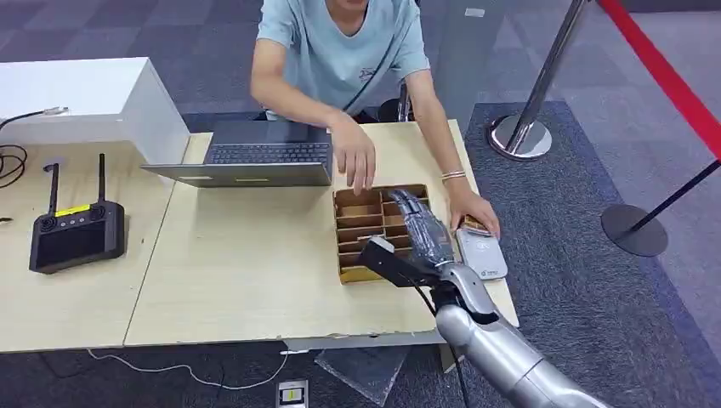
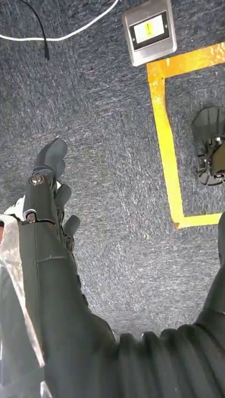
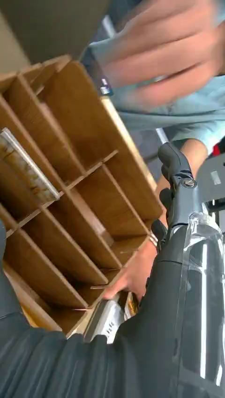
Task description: Pass the card to the sensor for recognition and then transmit it.
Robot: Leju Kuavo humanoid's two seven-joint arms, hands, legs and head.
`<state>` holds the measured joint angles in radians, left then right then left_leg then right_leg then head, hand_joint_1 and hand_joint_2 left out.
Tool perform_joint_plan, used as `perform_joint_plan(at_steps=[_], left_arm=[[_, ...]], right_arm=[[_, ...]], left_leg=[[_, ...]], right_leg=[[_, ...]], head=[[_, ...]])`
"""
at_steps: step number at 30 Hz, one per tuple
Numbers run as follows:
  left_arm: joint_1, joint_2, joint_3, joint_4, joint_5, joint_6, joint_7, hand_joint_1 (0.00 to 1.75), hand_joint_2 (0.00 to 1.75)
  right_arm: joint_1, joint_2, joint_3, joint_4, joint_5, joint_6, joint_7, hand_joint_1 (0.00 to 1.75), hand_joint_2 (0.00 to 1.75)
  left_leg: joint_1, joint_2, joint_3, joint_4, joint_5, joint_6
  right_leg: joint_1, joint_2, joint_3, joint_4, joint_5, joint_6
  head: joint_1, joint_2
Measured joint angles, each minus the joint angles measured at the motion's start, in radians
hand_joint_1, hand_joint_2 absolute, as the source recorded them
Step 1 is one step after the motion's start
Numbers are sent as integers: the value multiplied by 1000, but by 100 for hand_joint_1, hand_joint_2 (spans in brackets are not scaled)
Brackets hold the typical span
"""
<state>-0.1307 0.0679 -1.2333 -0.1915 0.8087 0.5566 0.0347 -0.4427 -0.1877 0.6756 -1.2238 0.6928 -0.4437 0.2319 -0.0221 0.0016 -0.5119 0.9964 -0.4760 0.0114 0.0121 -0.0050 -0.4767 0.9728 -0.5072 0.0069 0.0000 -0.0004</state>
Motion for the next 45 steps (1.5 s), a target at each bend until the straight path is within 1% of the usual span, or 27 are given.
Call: perform_joint_plan(at_steps=[9,24,35,36,38,39,40,41,42,43,45], left_arm=[[0,0,0,0,1,0,0,0,175],[0,0,0,0,1,0,0,0,175],[0,-1,0,0,1,0,0,0,175],[0,-1,0,0,1,0,0,0,175],[0,-1,0,0,1,0,0,0,175],[0,-1,0,0,1,0,0,0,175],[0,-1,0,0,1,0,0,0,175],[0,-1,0,0,1,0,0,0,175],[0,-1,0,0,1,0,0,0,175],[0,-2,0,0,1,0,0,0,175],[0,-2,0,0,1,0,0,0,175]], right_arm=[[-4,1,19,33,0,-1,5,0,175],[-7,6,39,76,-4,-3,-8,0,175],[-16,21,51,121,-12,-3,-26,2,175],[-16,22,51,123,-12,-3,-26,16,175],[-16,22,53,127,-12,-3,-26,26,175],[-16,23,54,130,-12,-3,-26,61,175],[-16,23,55,132,-12,-3,-26,91,175],[-17,24,55,134,-12,-3,-26,91,175],[-17,24,56,134,-12,-2,-26,126,175],[-20,24,56,135,-12,-2,-28,140,175],[-29,25,57,139,-13,-1,-29,148,175]], left_leg=[[0,0,0,0,0,0],[0,0,0,0,0,0],[0,0,0,0,0,0],[0,0,0,0,0,0],[0,0,0,0,0,0],[0,0,0,0,0,0],[0,0,0,0,0,0],[0,0,0,0,0,0],[0,0,0,0,0,0],[0,0,0,0,0,0],[0,0,1,0,0,0]], right_leg=[[0,0,0,0,0,0],[0,0,0,0,0,0],[0,0,0,0,0,0],[0,0,0,0,0,0],[0,0,0,0,0,0],[0,0,0,0,0,0],[0,0,0,0,0,0],[0,0,0,0,0,0],[0,0,0,0,0,0],[0,0,0,0,0,0],[0,0,0,0,0,0]], head=[[0,0],[0,0],[0,0],[0,0],[0,0],[0,0],[0,0],[0,0],[0,0],[0,0],[0,0]])
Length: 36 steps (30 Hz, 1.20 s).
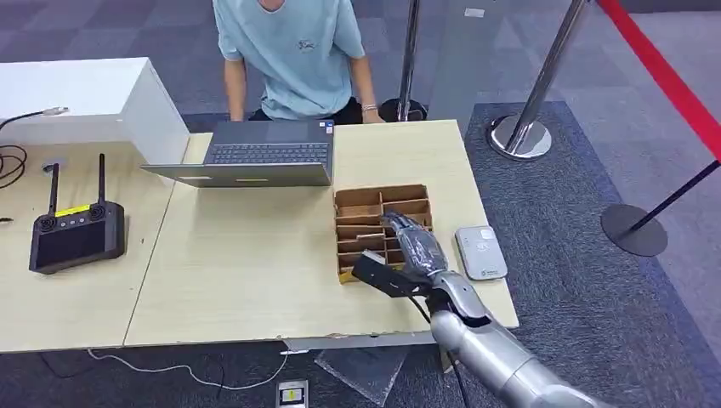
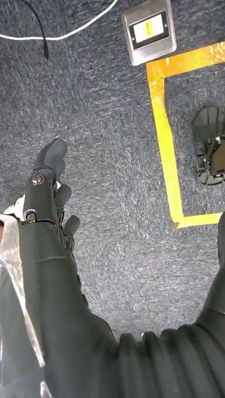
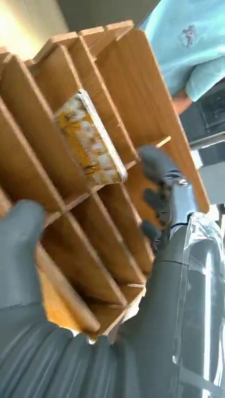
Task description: Pass the card to the sensor for recognition and then transmit it.
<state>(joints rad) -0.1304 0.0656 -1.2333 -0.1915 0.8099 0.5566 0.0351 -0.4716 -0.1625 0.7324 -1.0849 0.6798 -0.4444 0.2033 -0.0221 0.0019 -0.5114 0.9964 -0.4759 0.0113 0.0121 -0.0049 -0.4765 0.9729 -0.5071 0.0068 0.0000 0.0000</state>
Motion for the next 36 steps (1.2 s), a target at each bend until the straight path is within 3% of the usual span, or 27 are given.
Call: perform_joint_plan(at_steps=[6,15,16,17,18,19,36], left_arm=[[0,-4,0,0,0,0,0,0,175],[0,-7,0,0,0,0,0,0,175],[0,-8,0,0,0,0,0,0,175],[0,-8,0,0,0,0,0,0,175],[0,-8,0,0,0,0,0,0,175],[1,-8,0,0,0,0,0,0,175],[1,-14,0,0,1,0,0,0,175]], right_arm=[[-11,2,3,14,-6,-3,-11,147,175],[-21,7,7,31,-6,-11,-20,124,175],[-24,8,7,34,-6,-11,-20,91,175],[-24,9,7,35,-6,-12,-20,17,175],[-24,9,8,37,-6,-12,-20,17,175],[-24,10,8,40,-9,-15,-21,0,175],[-29,23,8,63,-35,-93,-48,0,175]], left_leg=[[0,0,0,0,0,0],[0,0,0,0,0,0],[0,0,0,0,0,0],[0,0,1,0,0,0],[0,0,1,0,0,0],[0,0,1,0,0,0],[0,0,2,0,0,0]], right_leg=[[0,0,0,0,0,0],[0,0,0,0,0,0],[0,0,0,0,0,0],[0,0,1,0,0,0],[0,0,1,0,0,0],[0,0,1,0,0,0],[0,0,2,0,0,0]], head=[[0,0],[0,0],[0,0],[0,0],[0,0],[0,0],[0,0]])
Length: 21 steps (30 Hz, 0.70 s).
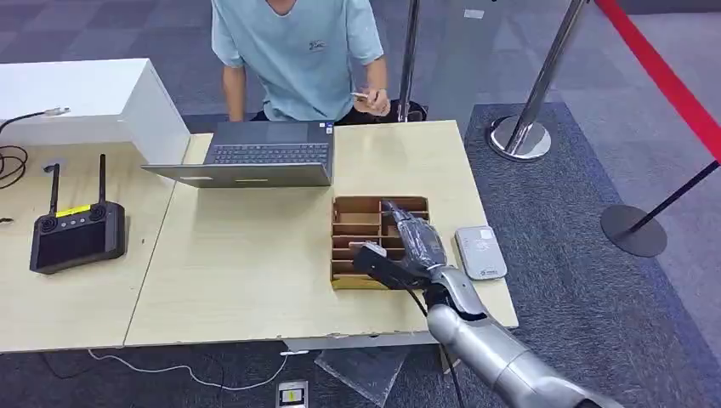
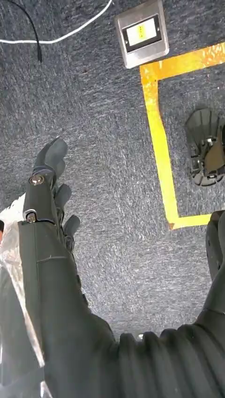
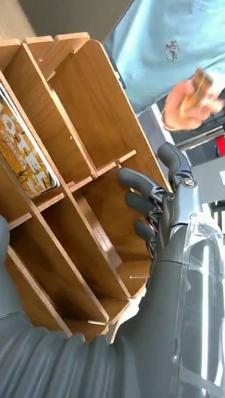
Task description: Pass the card to the sensor for recognition and then transmit it.
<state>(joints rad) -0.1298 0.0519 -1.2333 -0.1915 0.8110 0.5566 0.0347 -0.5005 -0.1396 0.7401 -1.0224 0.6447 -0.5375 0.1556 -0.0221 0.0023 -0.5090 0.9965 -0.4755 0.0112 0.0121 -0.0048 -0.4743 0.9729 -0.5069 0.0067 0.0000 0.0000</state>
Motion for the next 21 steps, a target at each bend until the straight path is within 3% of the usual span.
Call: perform_joint_plan(at_steps=[5,14,21], left_arm=[[1,-1,0,0,5,0,-1,0,175],[1,-1,0,0,7,0,0,0,175],[1,-2,0,0,6,0,-4,0,175]], right_arm=[[7,-3,0,-14,29,4,24,0,175],[23,-28,3,-196,132,147,122,0,175],[24,-26,15,-306,153,188,144,0,175]], left_leg=[[0,0,0,0,0,0],[0,0,0,0,0,0],[0,0,0,0,0,0]], right_leg=[[0,0,0,0,0,0],[0,0,0,0,0,0],[0,0,0,0,0,0]], head=[[0,0],[0,0],[0,0]])
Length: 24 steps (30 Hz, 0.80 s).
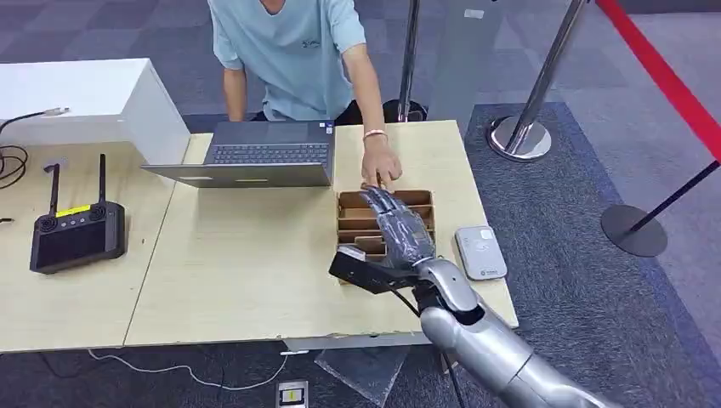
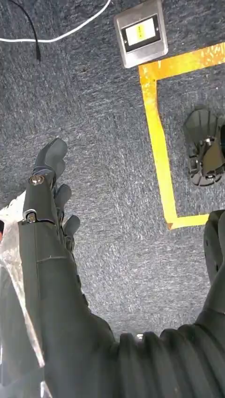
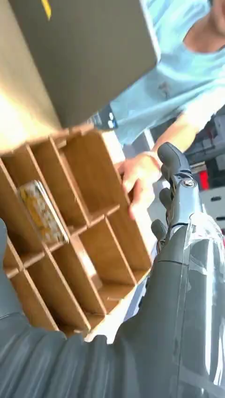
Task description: Pass the card to the sensor for recognition and then transmit it.
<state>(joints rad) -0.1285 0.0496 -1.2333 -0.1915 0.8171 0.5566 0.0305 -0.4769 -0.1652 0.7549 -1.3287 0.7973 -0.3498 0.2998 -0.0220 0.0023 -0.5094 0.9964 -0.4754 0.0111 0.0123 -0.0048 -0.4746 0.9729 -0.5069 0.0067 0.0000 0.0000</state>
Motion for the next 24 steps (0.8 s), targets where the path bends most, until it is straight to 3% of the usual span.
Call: perform_joint_plan(at_steps=[11,20,24], left_arm=[[-1,-5,0,0,-7,-4,4,0,175],[-2,-5,0,0,-8,-5,-5,0,175],[-2,-5,0,0,-11,-8,-5,0,175]], right_arm=[[-3,46,30,-59,-14,31,29,0,175],[-43,106,59,12,-36,19,61,0,175],[-54,107,66,40,-50,32,58,0,175]], left_leg=[[0,0,0,0,0,0],[0,0,0,0,0,0],[0,0,0,0,0,0]], right_leg=[[0,0,0,0,0,0],[0,0,0,0,0,0],[0,0,-1,0,0,0]], head=[[0,0],[0,0],[0,0]])
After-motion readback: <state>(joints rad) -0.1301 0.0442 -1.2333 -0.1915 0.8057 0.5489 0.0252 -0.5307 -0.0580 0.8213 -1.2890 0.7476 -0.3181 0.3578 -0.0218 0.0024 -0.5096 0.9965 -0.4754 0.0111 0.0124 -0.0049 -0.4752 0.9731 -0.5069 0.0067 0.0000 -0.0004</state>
